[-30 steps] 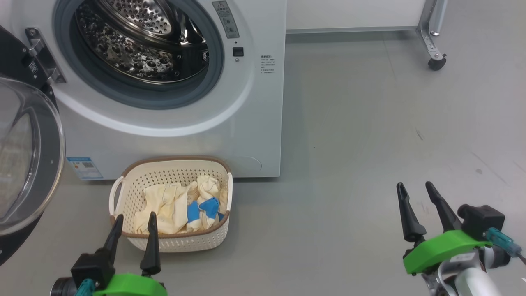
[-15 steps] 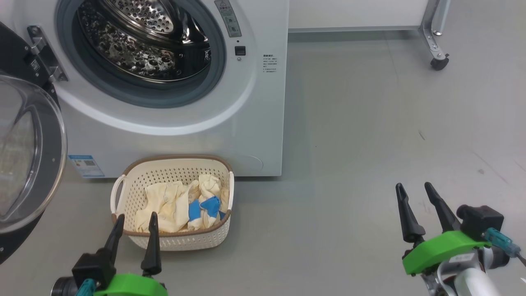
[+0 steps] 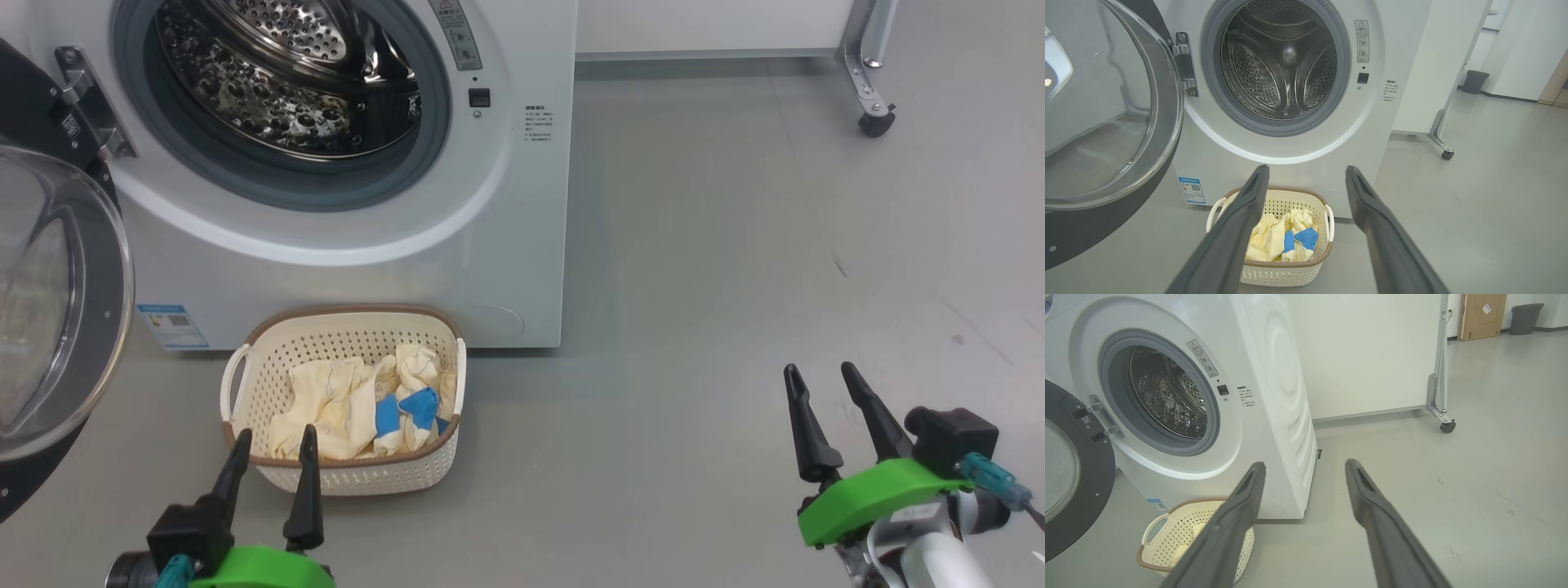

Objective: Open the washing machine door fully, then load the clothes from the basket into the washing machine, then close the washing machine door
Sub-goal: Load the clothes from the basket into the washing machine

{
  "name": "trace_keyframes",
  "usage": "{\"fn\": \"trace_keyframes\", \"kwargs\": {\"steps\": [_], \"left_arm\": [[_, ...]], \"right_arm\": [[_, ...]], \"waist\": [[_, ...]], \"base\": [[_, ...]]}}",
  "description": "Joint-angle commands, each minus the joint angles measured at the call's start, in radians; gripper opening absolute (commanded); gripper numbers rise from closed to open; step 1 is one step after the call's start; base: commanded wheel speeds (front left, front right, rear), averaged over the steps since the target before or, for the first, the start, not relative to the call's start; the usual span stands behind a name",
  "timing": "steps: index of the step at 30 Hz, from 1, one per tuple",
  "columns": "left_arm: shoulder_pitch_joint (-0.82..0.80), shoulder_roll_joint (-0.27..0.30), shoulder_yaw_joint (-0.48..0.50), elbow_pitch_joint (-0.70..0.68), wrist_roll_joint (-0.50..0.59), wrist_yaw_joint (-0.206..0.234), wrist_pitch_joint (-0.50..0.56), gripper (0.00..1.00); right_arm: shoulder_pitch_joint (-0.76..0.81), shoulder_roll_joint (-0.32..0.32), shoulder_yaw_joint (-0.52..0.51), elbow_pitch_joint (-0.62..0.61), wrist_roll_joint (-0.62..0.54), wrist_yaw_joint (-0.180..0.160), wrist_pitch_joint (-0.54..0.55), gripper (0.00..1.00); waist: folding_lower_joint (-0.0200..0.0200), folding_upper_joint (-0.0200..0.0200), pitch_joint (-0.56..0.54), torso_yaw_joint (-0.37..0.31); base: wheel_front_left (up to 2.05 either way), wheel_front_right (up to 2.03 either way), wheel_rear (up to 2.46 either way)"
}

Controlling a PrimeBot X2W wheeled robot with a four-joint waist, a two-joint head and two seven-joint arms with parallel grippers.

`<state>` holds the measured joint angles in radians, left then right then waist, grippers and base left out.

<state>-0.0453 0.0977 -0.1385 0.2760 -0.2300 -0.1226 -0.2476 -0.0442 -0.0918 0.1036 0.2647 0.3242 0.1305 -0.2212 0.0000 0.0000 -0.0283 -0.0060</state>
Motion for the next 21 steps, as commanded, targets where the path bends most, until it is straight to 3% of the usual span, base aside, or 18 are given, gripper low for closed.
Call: {"fn": "trace_keyframes", "kwargs": {"steps": [1, 11, 21], "left_arm": [[-0.055, 0.008, 0.03, -0.026, -0.003, -0.001, -0.014, 1.0], [-0.053, 0.002, 0.036, -0.031, -0.096, -0.006, -0.014, 1.0], [-0.049, 0.017, 0.029, -0.04, -0.107, -0.007, -0.014, 1.0]], "right_arm": [[-0.046, -0.012, 0.021, -0.028, -0.006, 0.0, -0.012, 1.0], [-0.043, -0.015, 0.021, -0.029, -0.008, 0.0, -0.01, 1.0], [-0.04, -0.015, 0.022, -0.031, -0.007, 0.0, -0.008, 1.0]], "waist": [[0.0, 0.0, 0.0, 0.0], [0.0, 0.0, -0.005, 0.004], [0.0, 0.0, -0.005, 0.012]], "base": [[0.0, 0.0, 0.0], [0.21, -0.21, 0.0], [1.44, -1.44, 0.0]]}}
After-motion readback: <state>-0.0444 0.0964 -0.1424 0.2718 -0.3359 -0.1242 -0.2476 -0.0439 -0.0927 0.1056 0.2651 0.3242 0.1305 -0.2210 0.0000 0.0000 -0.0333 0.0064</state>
